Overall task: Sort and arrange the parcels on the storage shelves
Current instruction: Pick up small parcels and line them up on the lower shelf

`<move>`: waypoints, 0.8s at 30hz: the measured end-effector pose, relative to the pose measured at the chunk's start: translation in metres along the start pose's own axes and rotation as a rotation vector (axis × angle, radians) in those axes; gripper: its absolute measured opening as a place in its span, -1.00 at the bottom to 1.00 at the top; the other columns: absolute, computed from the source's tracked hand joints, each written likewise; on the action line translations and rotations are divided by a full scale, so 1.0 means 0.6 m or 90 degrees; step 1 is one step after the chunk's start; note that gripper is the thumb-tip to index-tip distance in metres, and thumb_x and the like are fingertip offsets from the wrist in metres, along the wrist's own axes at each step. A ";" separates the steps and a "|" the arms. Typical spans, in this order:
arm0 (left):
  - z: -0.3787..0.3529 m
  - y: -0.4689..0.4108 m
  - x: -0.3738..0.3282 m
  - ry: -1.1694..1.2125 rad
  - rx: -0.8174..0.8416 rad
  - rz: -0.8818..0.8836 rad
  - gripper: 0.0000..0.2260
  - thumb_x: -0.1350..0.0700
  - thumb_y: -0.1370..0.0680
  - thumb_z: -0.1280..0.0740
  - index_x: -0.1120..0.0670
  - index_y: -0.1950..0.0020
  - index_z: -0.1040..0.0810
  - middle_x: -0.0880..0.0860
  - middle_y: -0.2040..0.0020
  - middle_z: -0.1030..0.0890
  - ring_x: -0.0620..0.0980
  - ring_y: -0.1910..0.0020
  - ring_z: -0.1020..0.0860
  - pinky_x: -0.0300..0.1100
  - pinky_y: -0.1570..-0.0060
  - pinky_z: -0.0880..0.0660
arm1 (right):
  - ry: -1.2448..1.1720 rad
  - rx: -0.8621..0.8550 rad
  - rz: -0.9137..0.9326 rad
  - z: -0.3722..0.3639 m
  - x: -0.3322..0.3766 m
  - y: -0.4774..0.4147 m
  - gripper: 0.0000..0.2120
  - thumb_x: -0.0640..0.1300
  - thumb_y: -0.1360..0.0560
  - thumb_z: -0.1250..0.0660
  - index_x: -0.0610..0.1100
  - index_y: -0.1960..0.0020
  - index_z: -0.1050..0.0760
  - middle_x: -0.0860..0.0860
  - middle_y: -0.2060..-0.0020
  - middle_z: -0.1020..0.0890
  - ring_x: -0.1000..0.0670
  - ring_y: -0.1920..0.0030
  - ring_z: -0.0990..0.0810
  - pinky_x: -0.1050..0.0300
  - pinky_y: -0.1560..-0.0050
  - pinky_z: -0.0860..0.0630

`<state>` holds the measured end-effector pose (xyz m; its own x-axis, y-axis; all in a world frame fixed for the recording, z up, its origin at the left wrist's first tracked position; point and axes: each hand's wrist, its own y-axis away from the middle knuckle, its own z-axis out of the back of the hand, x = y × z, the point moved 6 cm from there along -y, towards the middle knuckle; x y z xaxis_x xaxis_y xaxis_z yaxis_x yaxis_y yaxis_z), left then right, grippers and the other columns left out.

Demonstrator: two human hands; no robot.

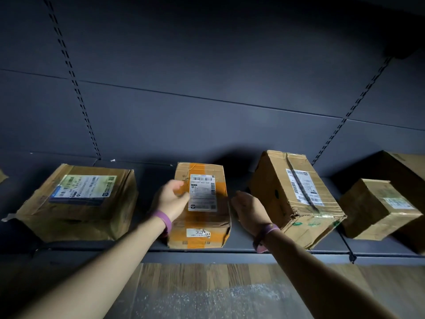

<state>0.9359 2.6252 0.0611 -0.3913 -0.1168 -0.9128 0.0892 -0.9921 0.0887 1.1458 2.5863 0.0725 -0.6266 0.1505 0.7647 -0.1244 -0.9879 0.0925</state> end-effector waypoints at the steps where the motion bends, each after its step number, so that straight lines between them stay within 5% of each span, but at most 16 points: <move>1: -0.012 0.004 -0.020 -0.003 0.018 -0.027 -0.66 0.26 -0.53 -0.33 0.17 -0.31 -0.48 0.11 -0.27 -0.53 0.04 -0.22 -0.50 -0.21 -0.17 -0.44 | 0.000 -0.005 0.008 0.014 0.011 0.005 -0.78 -0.15 -0.64 -0.16 -0.10 0.18 -0.43 0.05 0.32 -0.47 0.03 0.29 -0.44 0.19 0.31 -0.34; 4: -0.065 0.017 -0.084 0.006 0.073 -0.087 -0.69 0.24 -0.56 -0.30 0.14 -0.30 -0.50 0.07 -0.25 -0.54 -0.08 -0.10 -0.48 -0.47 0.07 -0.41 | 0.038 -0.011 0.026 0.073 0.035 0.025 -0.84 -0.16 -0.63 -0.19 -0.17 -0.05 -0.53 -0.04 0.19 -0.54 -0.07 0.18 -0.50 0.10 0.15 -0.44; 8: -0.148 0.039 -0.157 0.038 0.108 -0.097 -0.71 0.22 -0.54 -0.32 0.18 -0.26 -0.53 0.12 -0.22 -0.59 0.01 -0.18 -0.54 -0.28 -0.15 -0.37 | 0.104 -0.076 0.077 0.180 0.014 0.032 -0.80 -0.22 -0.60 -0.22 -0.34 0.10 -0.52 -0.27 0.18 -0.58 -0.25 0.13 -0.52 0.00 0.14 -0.41; 12: -0.244 0.066 -0.205 0.022 0.125 -0.089 -0.69 0.17 -0.54 -0.34 0.17 -0.28 -0.52 0.11 -0.22 -0.58 0.00 -0.21 -0.53 -0.21 -0.23 -0.39 | 0.123 -0.131 0.033 0.290 -0.081 0.013 -0.80 -0.18 -0.59 -0.22 -0.25 -0.05 -0.57 -0.14 0.07 -0.61 -0.11 0.10 -0.49 0.14 0.13 -0.31; 15: -0.304 0.089 -0.221 -0.005 0.107 -0.050 -0.65 0.12 -0.53 -0.35 0.13 -0.31 -0.50 0.08 -0.25 -0.56 -0.03 -0.24 -0.51 -0.22 -0.23 -0.38 | 0.102 -0.129 -0.010 0.361 -0.168 0.002 -0.73 -0.18 -0.57 -0.23 -0.18 -0.21 -0.57 -0.11 -0.10 -0.64 -0.12 -0.11 -0.57 0.24 0.07 -0.31; 19: -0.362 0.106 -0.239 -0.039 0.055 0.006 -0.64 0.11 -0.53 -0.36 0.13 -0.31 -0.49 0.07 -0.25 -0.55 -0.09 -0.16 -0.48 -0.28 -0.11 -0.32 | 0.129 -0.089 -0.010 0.422 -0.241 -0.019 -0.83 -0.15 -0.57 -0.19 -0.10 0.16 -0.50 -0.10 0.12 -0.63 -0.11 0.15 -0.49 0.19 0.23 -0.23; 24: -0.393 0.120 -0.223 -0.062 -0.001 0.091 -0.62 0.12 -0.51 -0.37 0.13 -0.32 -0.45 0.02 -0.11 -0.52 -0.02 -0.12 -0.48 -0.26 -0.07 -0.32 | 0.057 0.019 -0.047 0.429 -0.288 -0.027 -0.77 -0.12 -0.60 -0.21 -0.24 -0.05 -0.57 -0.11 0.09 -0.60 -0.13 0.08 -0.55 0.15 0.12 -0.37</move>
<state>1.2104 2.5805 0.0957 -0.4612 -0.2614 -0.8479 0.1522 -0.9648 0.2147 1.4540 2.5666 0.1029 -0.6830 0.2238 0.6953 -0.1506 -0.9746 0.1657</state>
